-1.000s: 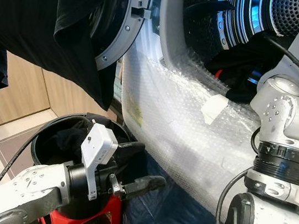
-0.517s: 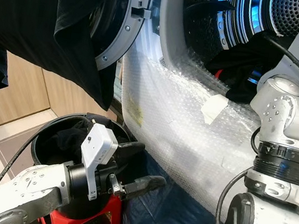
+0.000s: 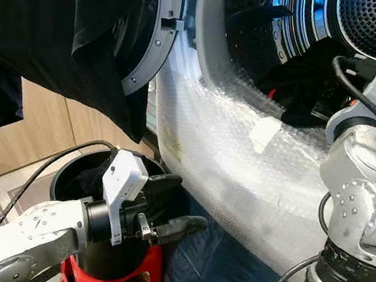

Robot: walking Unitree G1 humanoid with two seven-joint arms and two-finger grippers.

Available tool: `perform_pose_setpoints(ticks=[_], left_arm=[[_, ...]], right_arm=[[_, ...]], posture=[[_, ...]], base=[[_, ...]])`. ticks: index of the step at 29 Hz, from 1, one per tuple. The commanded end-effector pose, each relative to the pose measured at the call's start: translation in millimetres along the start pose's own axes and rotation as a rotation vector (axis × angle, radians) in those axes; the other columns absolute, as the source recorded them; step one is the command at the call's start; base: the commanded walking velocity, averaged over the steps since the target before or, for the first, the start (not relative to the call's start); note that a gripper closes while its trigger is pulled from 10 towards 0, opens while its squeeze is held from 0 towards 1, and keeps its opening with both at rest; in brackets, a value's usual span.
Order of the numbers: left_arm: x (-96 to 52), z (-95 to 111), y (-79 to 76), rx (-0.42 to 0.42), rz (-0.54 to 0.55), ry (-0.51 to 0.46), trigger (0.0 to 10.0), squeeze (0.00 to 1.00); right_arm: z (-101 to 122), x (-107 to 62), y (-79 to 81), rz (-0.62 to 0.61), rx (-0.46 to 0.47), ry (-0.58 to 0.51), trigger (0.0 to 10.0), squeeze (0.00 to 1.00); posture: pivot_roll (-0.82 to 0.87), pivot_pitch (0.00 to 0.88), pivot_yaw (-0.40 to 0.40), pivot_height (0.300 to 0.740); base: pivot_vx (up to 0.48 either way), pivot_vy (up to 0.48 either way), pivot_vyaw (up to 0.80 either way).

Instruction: Clothes washing

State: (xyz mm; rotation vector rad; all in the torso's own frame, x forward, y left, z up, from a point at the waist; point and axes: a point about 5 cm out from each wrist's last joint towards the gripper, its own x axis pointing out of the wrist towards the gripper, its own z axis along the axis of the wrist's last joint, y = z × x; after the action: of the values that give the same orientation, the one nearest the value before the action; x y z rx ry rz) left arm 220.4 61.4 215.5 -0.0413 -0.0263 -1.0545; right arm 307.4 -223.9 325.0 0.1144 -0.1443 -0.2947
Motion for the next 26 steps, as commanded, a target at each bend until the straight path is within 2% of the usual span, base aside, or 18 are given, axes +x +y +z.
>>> perform_pose_setpoints(ticks=[1, 2, 5, 6, 7, 8, 9, 11, 12, 18, 20, 22, 23, 24, 26], left_arm=[[-0.6, 1, 0.3, 0.0, -0.008, -0.005, 10.0, 0.0], [-0.6, 1, 0.3, 0.0, -0.008, -0.005, 10.0, 0.0], [-0.8, 1, 2.3, 0.002, -0.001, -0.003, 10.0, 0.0], [-0.8, 1, 2.3, 0.002, -0.001, -0.003, 10.0, 0.0], [-0.8, 0, 3.1, 0.002, 0.002, -0.003, 10.0, 0.0], [-0.2, 0, 4.2, 0.009, 0.009, -0.001, 10.0, 0.0], [-0.2, 0, 4.2, 0.009, 0.009, -0.001, 10.0, 0.0], [0.3, 0, 4.8, 0.014, 0.014, -0.002, 10.0, 0.0], [0.4, 0, 6.2, 0.028, 0.024, -0.006, 10.0, 0.0], [0.4, 1, 7.1, 0.038, 0.03, -0.012, 10.0, 0.0], [0.6, 1, 8.8, 0.041, 0.043, -0.017, 10.0, 0.0], [0.6, 1, 8.8, 0.041, 0.043, -0.017, 10.0, 0.0], [0.7, 1, 9.8, 0.046, 0.054, -0.026, 10.0, 0.0], [0.7, 1, 9.8, 0.046, 0.054, -0.026, 10.0, 0.0], [-1.7, -3, 10.8, 0.09, 0.096, -0.022, 10.0, 0.0]], right_arm=[[6, -6.1, -0.5, 0.041, 0.043, -0.045, 10.0, 0.0], [6, -6.1, -0.5, 0.041, 0.043, -0.045, 10.0, 0.0], [3, -18.9, 1.1, 0.234, 0.151, -0.123, 10.0, 0.0], [3, -18.9, 1.1, 0.234, 0.151, -0.123, 10.0, 0.0], [-2, -23.5, 1.4, 0.307, 0.182, -0.141, 10.0, 0.0], [-14, -34.7, 3.8, 0.459, 0.201, -0.178, 10.0, 0.0], [-14, -34.7, 3.8, 0.459, 0.201, -0.178, 10.0, 0.0], [-24, -42.4, 4.3, 0.543, 0.237, -0.187, 10.0, 0.0], [-31, -50.5, 9.1, 0.635, 0.309, -0.175, 10.0, 0.0], [-33, -55.9, 13.6, 0.694, 0.356, -0.169, 10.0, 0.0], [-42, -68.0, 21.6, 0.826, 0.397, -0.14, 10.0, 0.0], [-42, -68.0, 21.6, 0.826, 0.397, -0.14, 10.0, 0.0], [-49, -74.5, 24.2, 0.896, 0.416, -0.115, 10.0, 0.0], [-49, -74.5, 24.2, 0.896, 0.416, -0.115, 10.0, 0.0], [-76, -92.7, 21.0, 1.073, 0.377, -0.03, 10.0, 0.0]], posture=[[-0.06, 0.0, -0.021, 0.74], [-0.06, 0.0, -0.021, 0.74], [-0.06, 0.0, -0.017, 0.74], [-0.06, 0.0, -0.017, 0.74], [-0.06, 0.0, -0.016, 0.74], [-0.06, 0.0, -0.013, 0.74], [-0.06, 0.0, -0.013, 0.74], [-0.06, 0.0, -0.013, 0.74], [-0.06, 0.0, -0.008, 0.74], [-0.06, 0.0, -0.006, 0.74], [-0.05, 0.0, -0.003, 0.74], [-0.05, 0.0, -0.003, 0.74], [-0.05, 0.0, -0.002, 0.74], [-0.05, 0.0, -0.002, 0.74], [-0.04, 0.0, -0.001, 0.74]], base=[[0.0, 0.0, 0.0], [0.0, 0.0, 0.0], [0.0, 0.0, 0.0], [0.0, 0.0, 0.0], [0.0, 0.0, 0.0], [0.0, 0.0, 0.0], [0.0, 0.0, 0.0], [0.0, 0.0, 0.0], [0.0, 0.0, 0.0], [0.0, 0.0, 0.0], [0.0, 0.0, 0.0], [0.0, 0.0, 0.0], [0.0, 0.0, 0.0], [0.0, 0.0, 0.0], [0.0, 0.0, 0.0]])
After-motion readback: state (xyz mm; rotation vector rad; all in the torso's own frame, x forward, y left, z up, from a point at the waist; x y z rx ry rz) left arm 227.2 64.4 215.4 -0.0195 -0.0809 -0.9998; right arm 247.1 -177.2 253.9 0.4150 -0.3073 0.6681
